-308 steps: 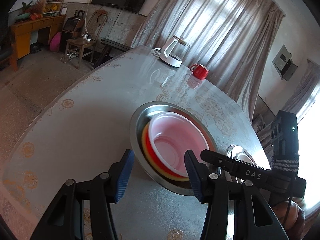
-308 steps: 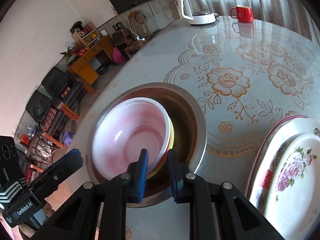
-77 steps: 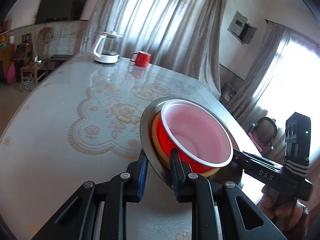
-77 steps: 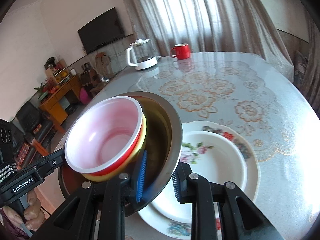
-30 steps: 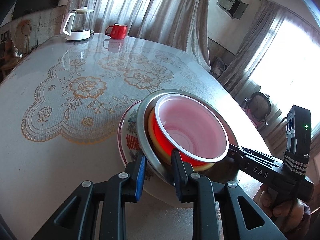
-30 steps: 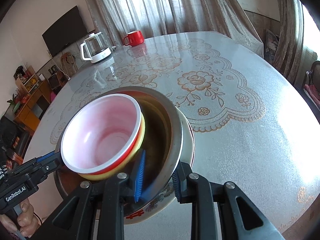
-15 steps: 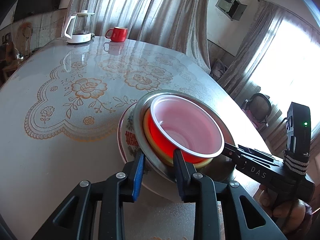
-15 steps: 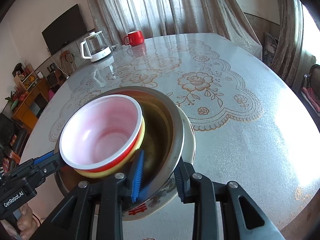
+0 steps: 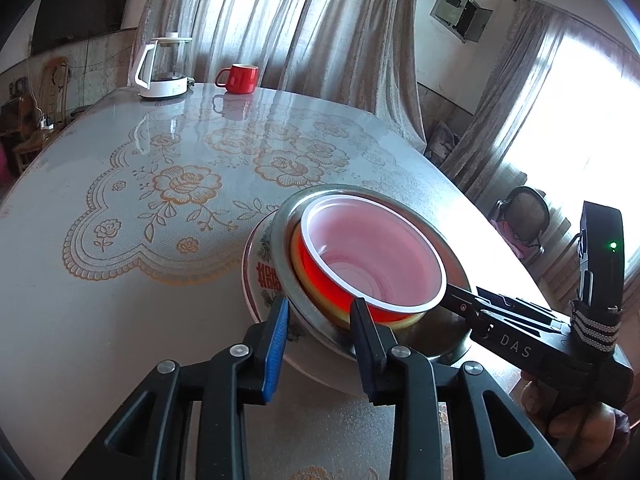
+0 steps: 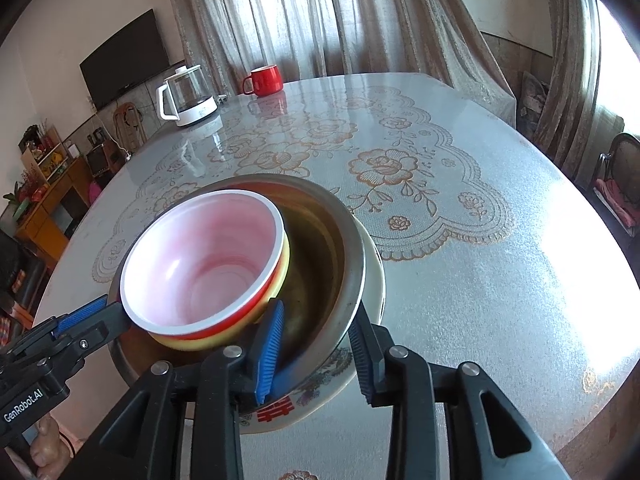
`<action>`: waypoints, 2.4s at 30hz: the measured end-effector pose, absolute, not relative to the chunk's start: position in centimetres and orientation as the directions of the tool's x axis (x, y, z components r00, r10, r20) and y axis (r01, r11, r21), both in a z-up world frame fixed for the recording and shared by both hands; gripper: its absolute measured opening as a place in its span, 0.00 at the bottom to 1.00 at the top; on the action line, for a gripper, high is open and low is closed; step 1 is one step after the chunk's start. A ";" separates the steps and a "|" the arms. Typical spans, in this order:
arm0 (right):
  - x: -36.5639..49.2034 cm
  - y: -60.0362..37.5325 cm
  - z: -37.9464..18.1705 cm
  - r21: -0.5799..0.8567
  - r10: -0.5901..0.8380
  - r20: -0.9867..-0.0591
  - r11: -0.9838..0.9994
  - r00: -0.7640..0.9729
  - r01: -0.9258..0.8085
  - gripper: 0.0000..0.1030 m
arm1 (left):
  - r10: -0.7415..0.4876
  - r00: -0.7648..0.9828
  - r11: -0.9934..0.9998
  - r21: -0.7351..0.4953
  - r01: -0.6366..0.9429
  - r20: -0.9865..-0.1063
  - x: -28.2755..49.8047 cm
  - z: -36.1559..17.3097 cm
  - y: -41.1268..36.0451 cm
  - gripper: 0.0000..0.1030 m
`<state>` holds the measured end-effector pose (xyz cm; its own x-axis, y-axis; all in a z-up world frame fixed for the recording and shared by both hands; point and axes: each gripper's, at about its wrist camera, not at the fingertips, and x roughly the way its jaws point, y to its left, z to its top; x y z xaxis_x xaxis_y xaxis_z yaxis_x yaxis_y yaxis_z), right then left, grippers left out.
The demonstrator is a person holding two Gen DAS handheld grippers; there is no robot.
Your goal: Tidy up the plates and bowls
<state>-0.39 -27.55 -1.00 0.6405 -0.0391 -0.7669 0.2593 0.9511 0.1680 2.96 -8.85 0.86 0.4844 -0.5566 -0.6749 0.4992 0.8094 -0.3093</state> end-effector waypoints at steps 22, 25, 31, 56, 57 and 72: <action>-3.4 -25.0 1.3 0.101 -0.165 -0.671 0.945 0.723 0.310 0.37 | -0.397 0.638 0.908 -0.179 0.379 -0.660 -0.1 2.0 -7.1 0.54; -4.1 -24.3 1.4 0.072 -0.206 -0.651 0.942 0.730 0.329 0.38 | -0.356 0.673 0.926 -0.149 0.346 -0.649 -0.3 1.9 -6.9 0.60; -5.7 -23.5 1.4 0.050 -0.259 -0.614 0.930 0.745 0.365 0.38 | -0.333 0.702 0.936 -0.130 0.327 -0.630 -0.9 1.8 -6.7 0.70; -6.3 -21.9 1.7 0.022 -0.271 -0.590 0.936 0.761 0.350 0.53 | -0.288 0.759 0.952 -0.089 0.293 -0.584 -2.0 2.7 -6.8 0.92; -6.3 -21.9 1.7 0.022 -0.271 -0.589 0.937 0.761 0.350 0.53 | -0.288 0.760 0.952 -0.089 0.293 -0.583 -2.0 2.7 -6.8 0.92; -6.2 -21.6 1.7 0.019 -0.256 -0.593 0.943 0.763 0.332 0.53 | -0.284 0.767 0.952 -0.077 0.295 -0.576 -2.2 2.8 -7.1 0.92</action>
<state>-6.22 -21.62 1.67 0.7632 -0.2560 -0.5933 0.3316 0.9432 0.0195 -2.18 -7.06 2.81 0.7668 -0.2841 -0.5755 0.2948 0.9524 -0.0774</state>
